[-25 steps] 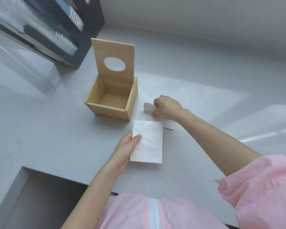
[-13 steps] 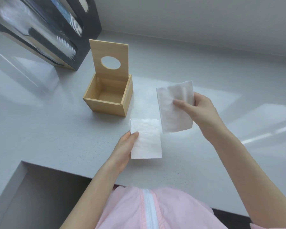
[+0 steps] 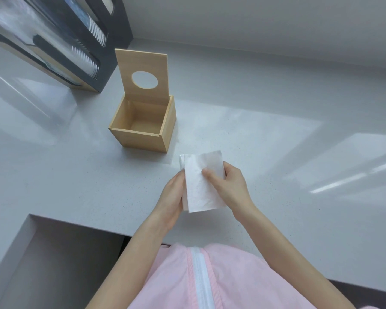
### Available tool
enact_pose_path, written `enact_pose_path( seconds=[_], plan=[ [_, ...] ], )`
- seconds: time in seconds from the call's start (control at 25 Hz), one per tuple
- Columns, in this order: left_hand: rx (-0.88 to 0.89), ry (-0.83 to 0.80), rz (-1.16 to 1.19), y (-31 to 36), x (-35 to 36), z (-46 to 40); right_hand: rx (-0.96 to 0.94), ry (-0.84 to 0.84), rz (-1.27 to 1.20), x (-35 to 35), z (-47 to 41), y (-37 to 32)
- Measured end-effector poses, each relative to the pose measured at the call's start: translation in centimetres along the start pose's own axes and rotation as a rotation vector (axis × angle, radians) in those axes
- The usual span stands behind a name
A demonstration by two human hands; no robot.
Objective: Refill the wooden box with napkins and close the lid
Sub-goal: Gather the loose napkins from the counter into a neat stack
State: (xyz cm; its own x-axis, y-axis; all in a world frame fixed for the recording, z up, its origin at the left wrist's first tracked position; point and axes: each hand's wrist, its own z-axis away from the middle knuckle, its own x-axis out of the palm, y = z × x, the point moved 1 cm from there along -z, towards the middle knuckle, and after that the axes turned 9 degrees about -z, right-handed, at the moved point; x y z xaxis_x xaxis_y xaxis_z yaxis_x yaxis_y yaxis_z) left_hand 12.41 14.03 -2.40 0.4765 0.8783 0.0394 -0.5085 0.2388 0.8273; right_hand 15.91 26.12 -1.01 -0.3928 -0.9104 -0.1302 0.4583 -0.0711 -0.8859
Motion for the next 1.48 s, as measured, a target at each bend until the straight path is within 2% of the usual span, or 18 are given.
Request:
enact_pose_path(
  seconds=[0.16,0.36,0.56,0.72,0.88,1.0,1.24,1.48],
  plan=[
    [-0.05,-0.035,0.07,-0.3,0.1,-0.2,-0.007,0.08,0.056,0.4,0.0,0.6],
    [-0.04,0.028,-0.079,-0.3,0.1,-0.3,-0.02,0.065,0.075,0.8,0.0,0.7],
    [-0.031,0.049,-0.08,-0.4,0.1,-0.1,-0.028,0.034,0.125,0.1,-0.4,0.7],
    [-0.017,0.058,0.044,-0.2,-0.6,-0.1,0.041,0.084,-0.068,-2.0,-0.8,0.9],
    [0.007,0.018,0.161,0.0,-0.8,-0.2,0.226,-0.154,-0.077,-2.7,-0.4,1.7],
    [0.027,-0.004,0.201,0.2,-0.8,-0.2,0.24,-0.28,-0.105,-1.9,0.2,2.1],
    [0.073,-0.011,0.211,0.2,-1.8,0.0,0.218,-0.307,-0.169,-1.0,0.1,2.5],
    [0.059,0.038,0.147,1.0,-5.4,0.3,0.173,-0.251,-0.174,0.2,-0.2,1.3]
  ],
)
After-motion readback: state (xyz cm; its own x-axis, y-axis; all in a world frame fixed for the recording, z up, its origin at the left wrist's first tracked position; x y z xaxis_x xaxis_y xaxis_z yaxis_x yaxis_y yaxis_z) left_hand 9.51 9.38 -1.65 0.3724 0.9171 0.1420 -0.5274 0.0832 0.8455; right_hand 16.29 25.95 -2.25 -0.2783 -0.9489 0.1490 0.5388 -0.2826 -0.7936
